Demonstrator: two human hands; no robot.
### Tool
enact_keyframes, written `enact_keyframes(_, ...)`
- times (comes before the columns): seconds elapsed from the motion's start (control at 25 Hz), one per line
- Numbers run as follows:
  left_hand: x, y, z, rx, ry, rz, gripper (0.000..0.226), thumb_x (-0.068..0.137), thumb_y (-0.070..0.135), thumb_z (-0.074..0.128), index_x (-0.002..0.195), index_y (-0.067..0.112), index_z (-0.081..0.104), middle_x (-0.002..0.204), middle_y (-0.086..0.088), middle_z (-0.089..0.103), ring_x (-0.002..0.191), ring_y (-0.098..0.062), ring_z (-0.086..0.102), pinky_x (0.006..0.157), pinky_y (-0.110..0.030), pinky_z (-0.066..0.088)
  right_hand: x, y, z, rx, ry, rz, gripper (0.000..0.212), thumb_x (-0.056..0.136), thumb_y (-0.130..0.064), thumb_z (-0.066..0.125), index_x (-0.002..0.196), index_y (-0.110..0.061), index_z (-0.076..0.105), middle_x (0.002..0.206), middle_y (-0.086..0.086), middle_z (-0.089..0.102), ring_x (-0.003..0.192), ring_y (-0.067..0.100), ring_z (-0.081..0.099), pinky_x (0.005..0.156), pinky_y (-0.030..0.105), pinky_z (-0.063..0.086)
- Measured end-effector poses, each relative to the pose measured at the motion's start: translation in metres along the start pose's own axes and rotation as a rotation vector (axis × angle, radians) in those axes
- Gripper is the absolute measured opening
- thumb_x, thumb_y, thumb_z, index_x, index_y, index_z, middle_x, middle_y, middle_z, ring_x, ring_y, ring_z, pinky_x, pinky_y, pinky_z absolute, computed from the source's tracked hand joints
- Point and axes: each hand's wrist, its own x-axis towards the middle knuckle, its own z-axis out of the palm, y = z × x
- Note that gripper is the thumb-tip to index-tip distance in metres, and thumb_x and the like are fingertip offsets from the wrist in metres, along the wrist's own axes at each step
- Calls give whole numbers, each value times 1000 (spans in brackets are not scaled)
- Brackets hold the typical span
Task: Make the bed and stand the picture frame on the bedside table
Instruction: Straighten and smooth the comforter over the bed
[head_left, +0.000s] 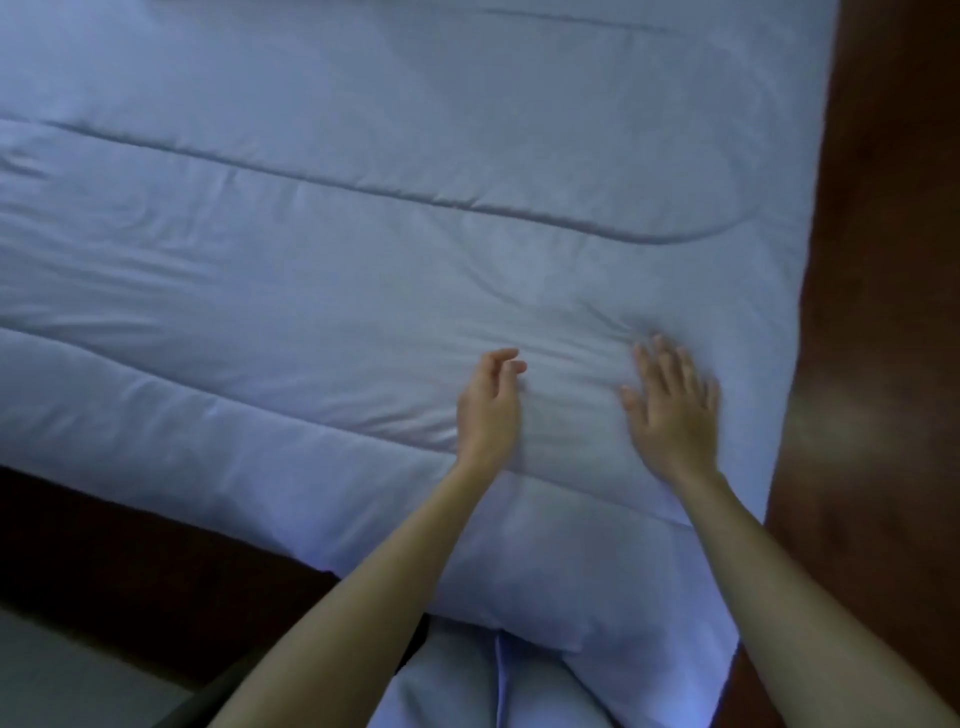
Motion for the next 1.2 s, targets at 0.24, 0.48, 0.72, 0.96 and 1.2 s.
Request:
enact_keyframes(0.24, -15, -20, 39, 436, -303, 536, 38, 92, 21, 44, 127, 13, 56, 124, -4, 65, 114, -17, 60, 98, -34, 45, -33, 101, -9, 268, -10, 547, 75, 84, -54, 22, 146, -13, 30, 149, 21, 37, 135, 39, 37, 110, 55, 31)
enact_keyframes(0.48, 24, -110, -120, 1089, 29, 387, 59, 92, 45, 25, 149, 30, 22, 158, -3, 22, 146, -23, 21, 115, -48, 19, -38, -99, 10, 180, 244, -59, 62, 78, -27, 42, 135, -2, 45, 139, 20, 51, 132, 34, 43, 106, 59, 29)
enact_keyframes(0.72, 8, -160, -235, 955, 399, -264, 73, 95, 55, 25, 151, 10, 14, 159, -17, 10, 147, -36, 8, 114, -61, 5, -117, -153, 59, -91, -24, -596, 60, 85, -43, 48, 140, -22, 43, 150, -1, 41, 138, 20, 38, 109, 54, 31)
enact_keyframes(0.96, -24, -115, -131, 913, 143, 147, 65, 92, 36, 23, 143, -2, 33, 151, -23, 32, 139, -40, 32, 113, -57, 16, -191, 13, 27, -155, -180, -11, 61, 95, -54, 23, 148, -22, 28, 156, 2, 27, 137, 27, 37, 103, 53, 34)
enact_keyframes(1.2, -100, -95, -17, 1046, -412, 691, 60, 84, 43, 40, 140, 22, 38, 145, -9, 47, 130, -33, 49, 101, -56, 41, -224, 63, -8, -109, -553, 445, 83, 85, -72, 26, 151, -27, 2, 159, 1, 20, 144, 20, 25, 112, 63, 7)
